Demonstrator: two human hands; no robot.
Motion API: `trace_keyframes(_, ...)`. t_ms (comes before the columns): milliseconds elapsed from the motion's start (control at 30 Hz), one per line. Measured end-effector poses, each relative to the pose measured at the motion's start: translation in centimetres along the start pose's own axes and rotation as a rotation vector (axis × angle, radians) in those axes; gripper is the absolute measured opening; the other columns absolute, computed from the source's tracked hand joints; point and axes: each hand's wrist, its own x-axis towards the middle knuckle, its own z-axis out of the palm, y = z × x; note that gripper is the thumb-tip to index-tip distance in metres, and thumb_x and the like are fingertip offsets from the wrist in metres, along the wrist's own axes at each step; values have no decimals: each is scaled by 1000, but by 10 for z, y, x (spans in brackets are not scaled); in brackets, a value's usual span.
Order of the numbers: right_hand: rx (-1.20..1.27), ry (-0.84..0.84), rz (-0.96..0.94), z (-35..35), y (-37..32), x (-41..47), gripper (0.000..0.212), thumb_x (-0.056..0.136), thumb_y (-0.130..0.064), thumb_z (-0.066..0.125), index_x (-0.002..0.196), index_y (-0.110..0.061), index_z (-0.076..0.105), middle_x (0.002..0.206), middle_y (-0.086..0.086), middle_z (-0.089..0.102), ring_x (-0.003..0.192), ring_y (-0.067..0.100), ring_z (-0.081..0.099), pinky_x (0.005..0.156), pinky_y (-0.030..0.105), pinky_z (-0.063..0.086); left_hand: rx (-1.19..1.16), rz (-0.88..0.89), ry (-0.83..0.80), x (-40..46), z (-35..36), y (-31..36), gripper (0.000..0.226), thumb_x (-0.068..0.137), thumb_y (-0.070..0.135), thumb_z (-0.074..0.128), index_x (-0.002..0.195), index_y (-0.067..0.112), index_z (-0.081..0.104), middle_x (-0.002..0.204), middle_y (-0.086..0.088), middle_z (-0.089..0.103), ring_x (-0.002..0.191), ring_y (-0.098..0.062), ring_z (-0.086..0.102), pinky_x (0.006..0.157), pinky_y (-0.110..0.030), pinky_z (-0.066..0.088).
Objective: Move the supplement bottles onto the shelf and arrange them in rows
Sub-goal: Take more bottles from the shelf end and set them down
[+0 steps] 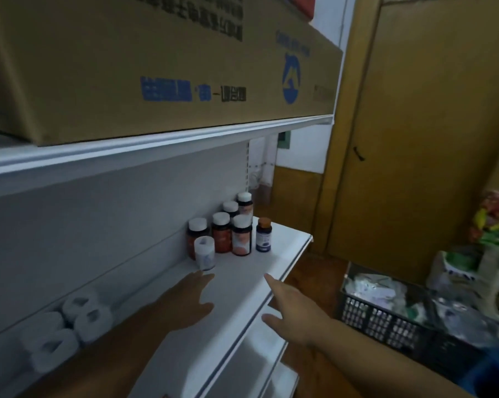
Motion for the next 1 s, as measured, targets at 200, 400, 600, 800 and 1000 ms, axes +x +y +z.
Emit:
trace_keyframes(200, 100, 10, -54, -12, 64, 74, 73, 89, -41, 54, 147, -31, 11, 152, -9, 32, 137, 15, 36, 111, 31, 35, -185, -137, 513, 66, 7, 2, 46, 81, 18, 67, 124, 11, 52, 125, -8, 56, 115, -26, 54, 89, -26, 38)
trace_keyframes(400, 108, 114, -68, -40, 110, 146, 58, 93, -34, 50, 143, -24, 24, 142, -6, 46, 128, 18, 47, 103, 27, 37, -598, -484, 754, 118, 18, 3, 73, 61, 8, 85, 122, -4, 48, 115, -15, 52, 101, -25, 52, 82, -31, 41)
trace_keyframes(600, 238, 25, 138, -29, 149, 218, 79, 86, -44, 58, 147, -14, 18, 143, 8, 47, 123, 27, 54, 99, 36, 45, -865, -612, 766, 151, 37, 13, 70, 68, 5, 80, 129, 8, 44, 120, -9, 56, 98, -21, 53, 81, -32, 44)
trace_keyframes(800, 523, -33, 66, -16, 149, 244, 61, 83, -24, 67, 134, -13, 35, 128, 14, 58, 98, 28, 60, 77, 30, 45, -877, -602, 827, 153, 41, 20, 57, 69, 10, 81, 120, 11, 56, 112, -9, 67, 94, -20, 63, 66, -16, 45)
trace_keyframes(1000, 752, 5, -22, -11, 135, 206, 33, 72, -23, 78, 92, -36, 55, 83, -18, 65, 77, 5, 61, 64, 16, 44, -1150, -531, 687, 121, 33, 35, 31, 74, 12, 76, 103, 15, 65, 91, -4, 76, 81, -17, 72, 66, -25, 58)
